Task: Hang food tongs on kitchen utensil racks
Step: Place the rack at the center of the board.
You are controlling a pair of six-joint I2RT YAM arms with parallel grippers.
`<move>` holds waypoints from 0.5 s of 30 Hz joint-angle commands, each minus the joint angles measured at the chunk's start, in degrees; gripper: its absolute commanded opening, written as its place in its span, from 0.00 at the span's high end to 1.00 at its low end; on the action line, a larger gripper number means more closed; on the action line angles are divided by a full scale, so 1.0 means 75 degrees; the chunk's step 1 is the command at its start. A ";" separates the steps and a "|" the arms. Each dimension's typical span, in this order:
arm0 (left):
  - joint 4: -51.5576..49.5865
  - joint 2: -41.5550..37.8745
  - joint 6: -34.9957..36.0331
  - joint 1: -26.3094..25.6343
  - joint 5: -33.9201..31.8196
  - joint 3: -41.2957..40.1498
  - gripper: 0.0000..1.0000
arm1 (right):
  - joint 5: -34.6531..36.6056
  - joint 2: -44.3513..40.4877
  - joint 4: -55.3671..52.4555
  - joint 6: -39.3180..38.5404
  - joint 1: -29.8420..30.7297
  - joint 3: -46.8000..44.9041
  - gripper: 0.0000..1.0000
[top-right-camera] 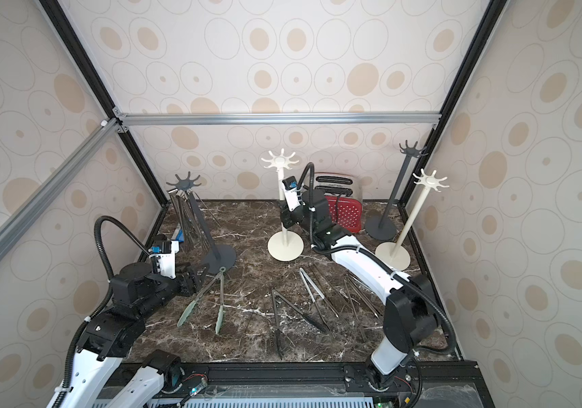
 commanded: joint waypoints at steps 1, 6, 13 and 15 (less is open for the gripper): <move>0.0144 -0.0071 -0.0125 0.0040 -0.0054 -0.0024 0.32 | 0.0277 0.0279 0.1349 -0.0045 0.0219 0.0749 1.00; 0.0156 -0.0086 -0.0172 0.0040 0.0008 -0.0077 0.31 | 0.0364 0.1028 0.1498 -0.0020 0.0448 0.1306 1.00; 0.0193 -0.0082 -0.0184 0.0041 0.0066 -0.0119 0.31 | 0.0468 0.1718 0.1623 0.0044 0.0528 0.1860 1.00; 0.0199 -0.0075 -0.0184 0.0039 0.0069 -0.0119 0.31 | 0.0467 0.1870 0.1641 0.0051 0.0548 0.2007 1.00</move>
